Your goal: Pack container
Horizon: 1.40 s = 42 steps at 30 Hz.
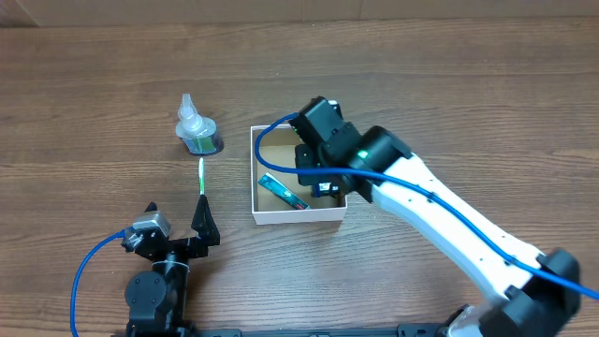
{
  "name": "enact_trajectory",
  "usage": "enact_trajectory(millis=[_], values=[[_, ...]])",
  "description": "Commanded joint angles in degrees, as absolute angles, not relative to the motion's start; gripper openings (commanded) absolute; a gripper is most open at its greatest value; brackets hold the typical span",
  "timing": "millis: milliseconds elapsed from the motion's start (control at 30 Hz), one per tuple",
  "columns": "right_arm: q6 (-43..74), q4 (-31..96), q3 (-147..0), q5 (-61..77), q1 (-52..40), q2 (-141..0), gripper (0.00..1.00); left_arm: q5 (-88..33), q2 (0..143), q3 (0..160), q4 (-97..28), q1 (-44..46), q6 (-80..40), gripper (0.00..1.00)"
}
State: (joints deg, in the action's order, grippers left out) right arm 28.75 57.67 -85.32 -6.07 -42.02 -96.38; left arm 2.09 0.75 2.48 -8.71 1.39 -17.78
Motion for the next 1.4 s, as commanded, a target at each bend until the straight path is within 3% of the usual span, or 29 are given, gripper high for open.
enact_trajectory(millis=[0, 67, 100, 200, 267, 500, 567, 600, 900, 1367], values=[[29.2, 56.7, -85.3, -6.9, -42.1, -100.6, 0.04, 1.5, 0.3, 2.2, -8.6, 1.1, -16.7, 1.00], [29.2, 56.6, -85.3, -6.9, -42.1, -102.1, 0.04, 1.5, 0.3, 2.2, -8.6, 1.1, -16.7, 1.00], [29.1, 56.7, -85.3, -6.9, -42.1, -102.5, 0.09, 1.5, 0.3, 2.2, -8.6, 1.1, -16.7, 1.00], [29.1, 57.5, -85.4, -6.9, -42.1, -102.2, 0.60, 1.5, 0.3, 2.2, -8.6, 1.1, -16.7, 1.00], [27.5, 59.4, -86.7, -7.0, -42.1, -100.5, 0.82, 1.5, 0.3, 2.2, -8.6, 1.1, -16.7, 1.00], [28.3, 68.6, -91.5, -17.7, -39.9, -89.4, 0.87, 1.5, 0.3, 2.2, -8.6, 1.1, -16.7, 1.00], [29.2, 71.7, -91.5, -19.5, -37.0, -86.0, 0.92, 1.5, 0.3, 2.2, -8.6, 1.1, -16.7, 1.00], [29.2, 73.0, -91.5, -19.3, -35.2, -84.7, 1.00, 1.4, 0.3, 2.2, -8.6, 1.1, -16.7, 1.00], [30.4, 84.2, -91.5, -18.6, -13.6, -80.5, 1.00, 1.5, 0.3, 2.2, -8.6, 1.1, -16.7, 1.00], [30.4, 84.1, -91.5, -18.6, -11.8, -80.5, 1.00, -1.2, 0.3, 2.2, -8.6, 1.1, -19.2, 1.00]])
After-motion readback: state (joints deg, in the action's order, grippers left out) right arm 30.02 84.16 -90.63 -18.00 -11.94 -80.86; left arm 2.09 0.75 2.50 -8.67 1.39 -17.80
